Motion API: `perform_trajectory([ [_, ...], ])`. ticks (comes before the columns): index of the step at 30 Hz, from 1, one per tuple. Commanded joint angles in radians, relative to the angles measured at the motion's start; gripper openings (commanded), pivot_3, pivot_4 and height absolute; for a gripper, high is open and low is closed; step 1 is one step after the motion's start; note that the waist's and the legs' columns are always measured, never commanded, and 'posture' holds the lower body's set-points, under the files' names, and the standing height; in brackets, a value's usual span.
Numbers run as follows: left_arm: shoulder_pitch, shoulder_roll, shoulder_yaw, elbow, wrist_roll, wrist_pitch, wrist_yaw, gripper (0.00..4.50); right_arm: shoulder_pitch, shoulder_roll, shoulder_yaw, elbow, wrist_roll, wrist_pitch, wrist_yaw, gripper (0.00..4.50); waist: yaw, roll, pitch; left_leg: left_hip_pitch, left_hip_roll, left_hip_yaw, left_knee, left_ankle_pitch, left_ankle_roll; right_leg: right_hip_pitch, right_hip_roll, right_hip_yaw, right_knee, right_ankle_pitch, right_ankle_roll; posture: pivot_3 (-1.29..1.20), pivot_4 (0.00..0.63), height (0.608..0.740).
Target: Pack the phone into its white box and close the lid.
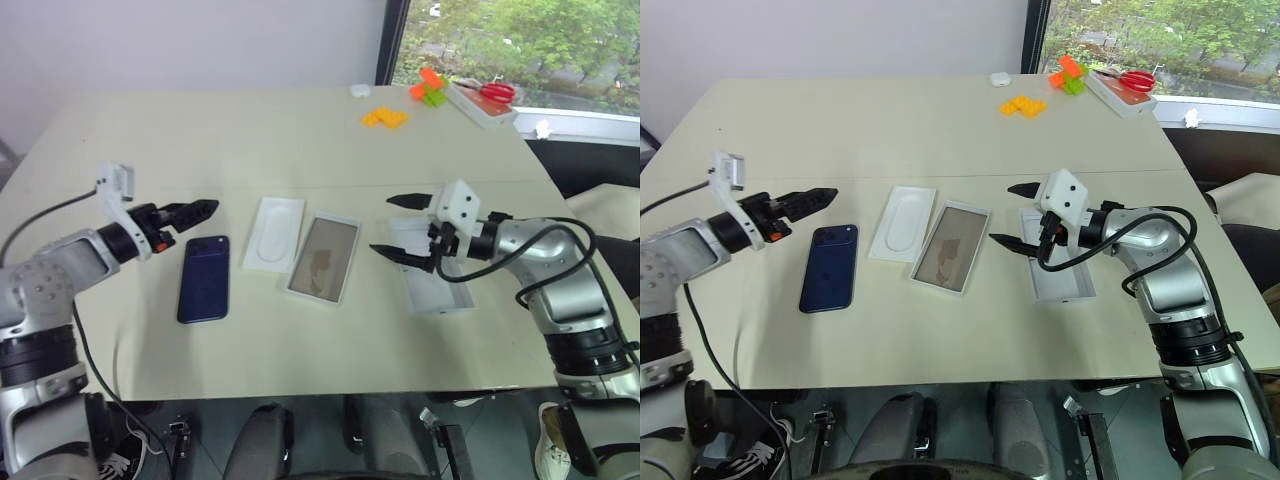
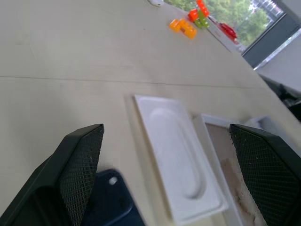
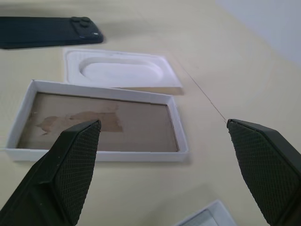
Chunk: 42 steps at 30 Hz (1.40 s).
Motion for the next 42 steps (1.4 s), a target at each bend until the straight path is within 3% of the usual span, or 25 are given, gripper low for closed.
perform_trajectory([
  [1,-0.076,-0.03,-0.029,0.053,0.026,-0.004,0.044,4.48,-0.027,0.008,-0.008,-0.045,0.009,-0.007,0.002,4.5,0.001,0.0,0.0,0.0,0.0,0.0,0.0,0.0,0.0,0.0,0.0,0.0,0.0,0.0,0.0,0.0,0.15,0.74],
  [6,-0.165,-0.123,-0.054,0.115,0.023,0.017,0.098,4.48,-0.022,0.005,-0.015,-0.039,0.001,-0.007,-0.01,4.5,0.005,0.0,0.0,-0.001,-0.001,0.0,0.0,0.0,0.0,0.0,-0.001,0.0,0.0,0.0,0.0,0.0,0.15,0.74],
  [17,-0.176,-0.16,-0.117,0.218,0.09,0.019,0.107,4.48,0.014,-0.017,-0.042,-0.094,0.023,0.017,-0.013,4.5,0.004,0.0,0.0,-0.003,-0.001,-0.002,0.0,0.001,-0.002,-0.002,-0.001,-0.001,0.0,0.0,0.0,0.0,0.15,0.74],
  [23,-0.193,-0.183,-0.162,0.247,0.103,0.058,0.083,4.48,0.018,-0.016,-0.073,-0.18,0.154,0.091,0.041,4.5,0.005,0.0,0.0,-0.005,-0.002,-0.003,0.001,0.001,-0.002,-0.002,-0.001,-0.002,0.0,0.001,0.0,0.0,0.15,0.74],
  [30,-0.205,-0.207,-0.124,0.296,0.096,0.075,0.092,4.48,0.026,-0.021,-0.077,-0.19,0.153,0.109,0.025,4.5,0.004,0.0,0.0,-0.005,-0.002,-0.005,0.001,0.001,-0.002,-0.002,-0.001,-0.003,0.0,0.001,0.0,0.0,0.15,0.74],
  [33,-0.214,-0.218,-0.113,0.304,0.09,0.09,0.092,3.63,0.031,-0.025,-0.073,-0.194,0.141,0.103,0.022,4.5,0.005,0.0,0.0,-0.005,-0.002,-0.005,0.001,0.002,-0.003,-0.002,-0.001,-0.004,0.0,0.001,0.0,0.0,0.15,0.74],
  [40,-0.224,-0.236,-0.102,0.334,0.099,0.088,0.088,0.06,0.031,-0.027,-0.077,-0.201,0.141,0.105,0.011,4.5,0.005,0.0,0.0,-0.006,-0.002,-0.006,0.001,0.002,-0.003,-0.002,-0.001,-0.004,0.0,0.001,0.0,0.0,0.15,0.74],
  [42,-0.223,-0.239,-0.094,0.337,0.096,0.093,0.093,0.02,0.034,-0.028,-0.076,-0.204,0.139,0.105,0.008,4.5,0.005,0.0,0.0,-0.006,-0.002,-0.006,0.001,0.002,-0.003,-0.002,-0.001,-0.004,0.0,0.001,0.0,0.0,0.15,0.74],
])
